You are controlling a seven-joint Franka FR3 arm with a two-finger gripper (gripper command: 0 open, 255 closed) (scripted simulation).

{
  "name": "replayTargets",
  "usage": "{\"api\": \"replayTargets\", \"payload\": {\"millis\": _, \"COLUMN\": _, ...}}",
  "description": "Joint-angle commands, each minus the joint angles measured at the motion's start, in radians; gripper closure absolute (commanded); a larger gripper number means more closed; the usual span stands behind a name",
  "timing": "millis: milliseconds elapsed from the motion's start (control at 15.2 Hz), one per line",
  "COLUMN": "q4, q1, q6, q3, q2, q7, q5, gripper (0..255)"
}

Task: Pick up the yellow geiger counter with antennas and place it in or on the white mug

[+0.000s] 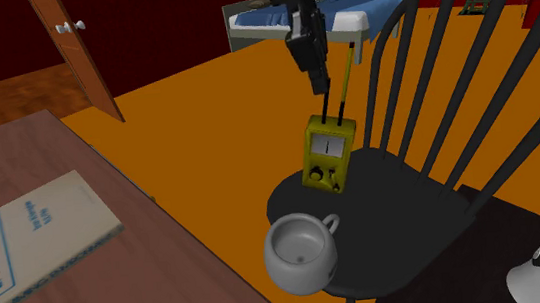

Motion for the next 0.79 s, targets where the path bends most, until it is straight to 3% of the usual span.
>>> {"api": "replayTargets", "payload": {"millis": 0, "q4": 0.146, "q1": 0.029, "q6": -0.048, "q3": 0.027, "q2": 0.101, "q7": 0.054, "q5": -0.021, "gripper": 255}}
{"api": "replayTargets", "payload": {"millis": 198, "q4": 0.353, "q1": 0.081, "q6": -0.124, "q3": 0.050, "q2": 0.238, "q7": 0.114, "q5": -0.061, "gripper": 255}}
{"api": "replayTargets", "payload": {"millis": 726, "q4": 0.129, "q1": 0.056, "q6": 0.024, "q3": 0.041, "q2": 0.158, "q7": 0.092, "q5": -0.035, "gripper": 255}}
